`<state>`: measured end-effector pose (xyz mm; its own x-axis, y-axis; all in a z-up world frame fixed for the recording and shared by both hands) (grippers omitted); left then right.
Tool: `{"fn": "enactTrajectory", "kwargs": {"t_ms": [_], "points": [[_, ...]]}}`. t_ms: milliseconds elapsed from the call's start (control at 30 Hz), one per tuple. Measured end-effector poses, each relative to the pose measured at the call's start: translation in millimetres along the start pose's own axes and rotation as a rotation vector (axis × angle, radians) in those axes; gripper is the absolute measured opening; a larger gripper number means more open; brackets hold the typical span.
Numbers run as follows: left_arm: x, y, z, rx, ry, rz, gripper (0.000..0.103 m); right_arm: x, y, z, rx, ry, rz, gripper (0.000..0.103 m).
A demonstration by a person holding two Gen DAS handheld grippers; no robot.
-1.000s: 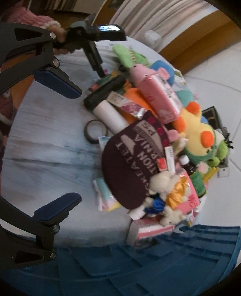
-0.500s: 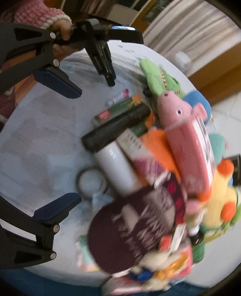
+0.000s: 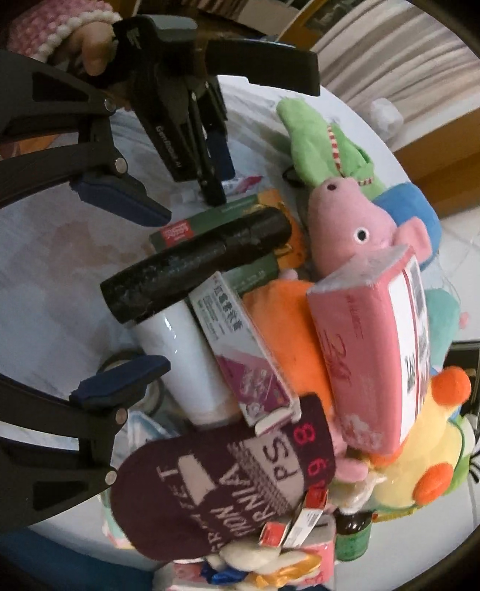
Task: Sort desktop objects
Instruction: 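Grasp the red-white ointment tube with the left gripper while the right gripper grasps the black roll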
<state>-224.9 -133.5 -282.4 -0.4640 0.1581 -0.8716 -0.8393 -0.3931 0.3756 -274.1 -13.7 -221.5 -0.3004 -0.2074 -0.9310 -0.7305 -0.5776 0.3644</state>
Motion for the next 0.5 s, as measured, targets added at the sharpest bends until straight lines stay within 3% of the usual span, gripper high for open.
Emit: {"fn": "enactTrajectory", "kwargs": {"t_ms": [100,167,233,267,500], "points": [[-10,-11,-6,0.011,0.008,-0.016,0.024,8,2,-10,-0.028,0.012,-0.008,0.072],[-16,-17,-12,0.020,0.013,-0.028,0.023,15,3,-18,-0.045,0.008,-0.017,0.073],[-21,-21,-15,0.022,0.019,-0.039,0.023,16,4,-23,-0.069,-0.008,-0.020,0.064],[-23,-21,-15,0.022,0.011,-0.040,0.023,15,3,-26,-0.074,0.000,-0.025,0.055],[-19,-10,7,0.049,0.015,-0.026,0.021,31,10,-38,-0.064,0.024,-0.052,0.055]]}}
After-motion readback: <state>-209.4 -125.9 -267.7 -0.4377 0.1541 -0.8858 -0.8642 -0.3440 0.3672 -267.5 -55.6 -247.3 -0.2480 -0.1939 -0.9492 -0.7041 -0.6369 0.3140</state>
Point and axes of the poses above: each gripper's, at about its wrist camera, not at the fingertips, and x roughly the way its jaws point, z to its right, y to its top, the point moved 7 cm from there along x, roughly the way its jaws point, and after that the axes turned 9 degrees about -y, right-handed, at the moved point
